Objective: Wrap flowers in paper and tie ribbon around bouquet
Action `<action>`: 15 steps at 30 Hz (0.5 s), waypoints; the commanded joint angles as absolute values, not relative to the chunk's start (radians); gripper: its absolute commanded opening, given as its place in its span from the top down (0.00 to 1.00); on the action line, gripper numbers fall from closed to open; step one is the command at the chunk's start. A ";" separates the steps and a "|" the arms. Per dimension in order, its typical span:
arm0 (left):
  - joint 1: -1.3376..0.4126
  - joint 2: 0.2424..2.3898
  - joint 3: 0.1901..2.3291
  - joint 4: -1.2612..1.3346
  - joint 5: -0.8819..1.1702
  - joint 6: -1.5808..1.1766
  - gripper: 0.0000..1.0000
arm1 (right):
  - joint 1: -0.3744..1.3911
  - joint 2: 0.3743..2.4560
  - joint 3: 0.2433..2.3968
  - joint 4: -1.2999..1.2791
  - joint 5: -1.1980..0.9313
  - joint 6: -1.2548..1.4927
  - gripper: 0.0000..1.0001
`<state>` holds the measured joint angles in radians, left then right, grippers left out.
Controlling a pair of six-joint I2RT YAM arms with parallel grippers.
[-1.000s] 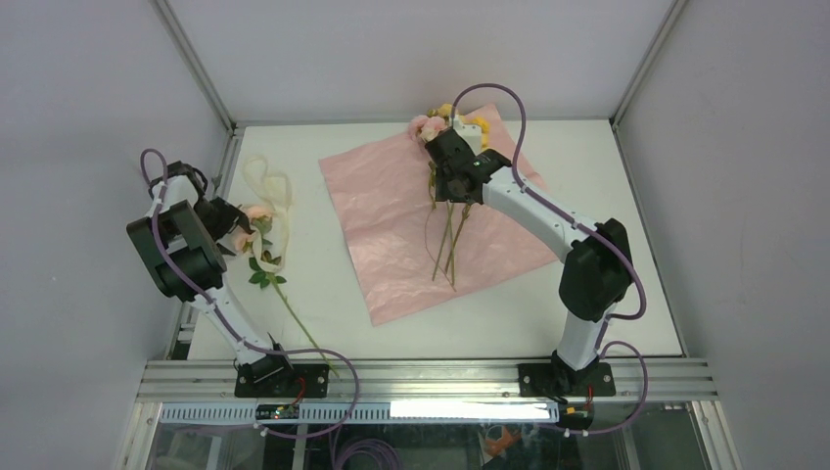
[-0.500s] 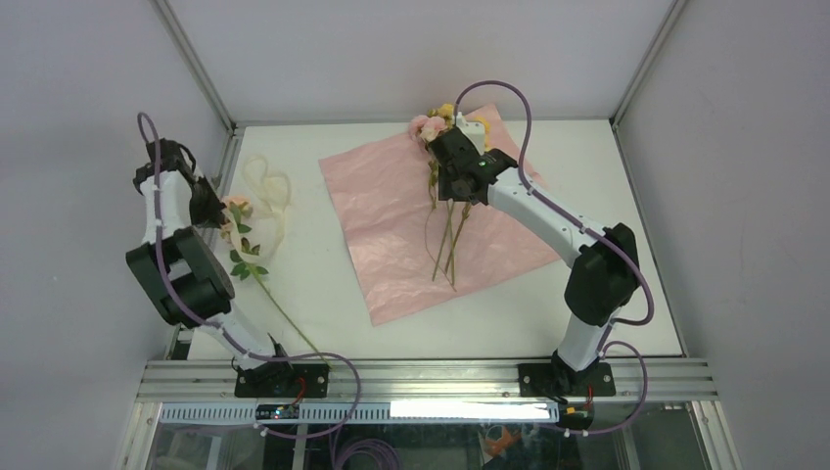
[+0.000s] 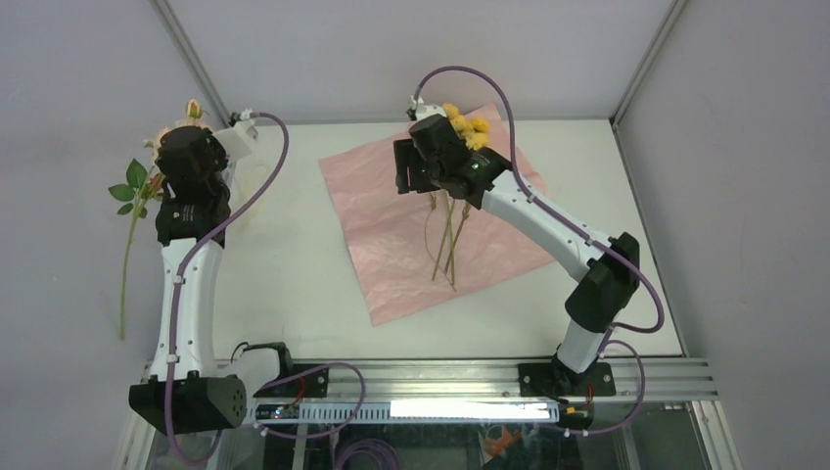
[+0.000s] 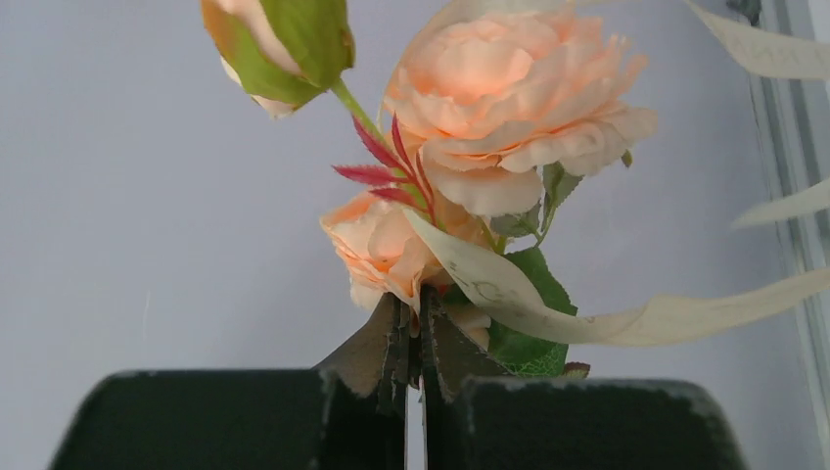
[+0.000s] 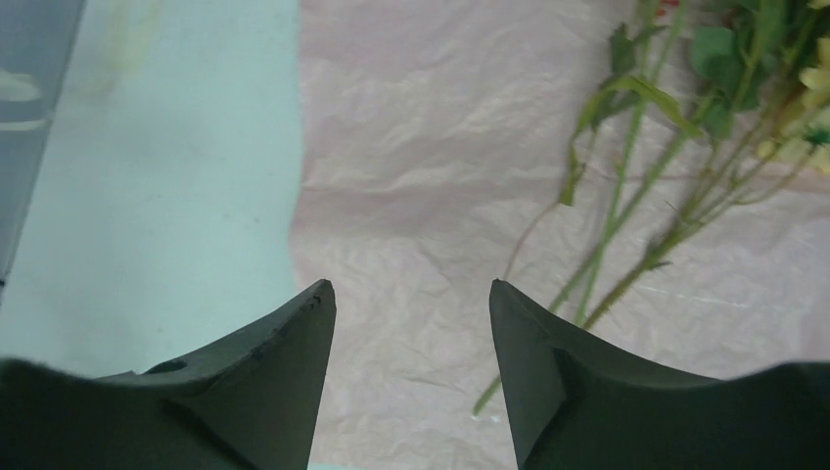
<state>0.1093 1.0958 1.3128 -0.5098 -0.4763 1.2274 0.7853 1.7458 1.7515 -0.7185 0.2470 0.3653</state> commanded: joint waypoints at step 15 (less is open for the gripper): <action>-0.011 1.102 1.897 -1.238 -0.130 0.482 1.00 | 0.837 1.653 1.676 -0.306 -0.167 0.384 0.38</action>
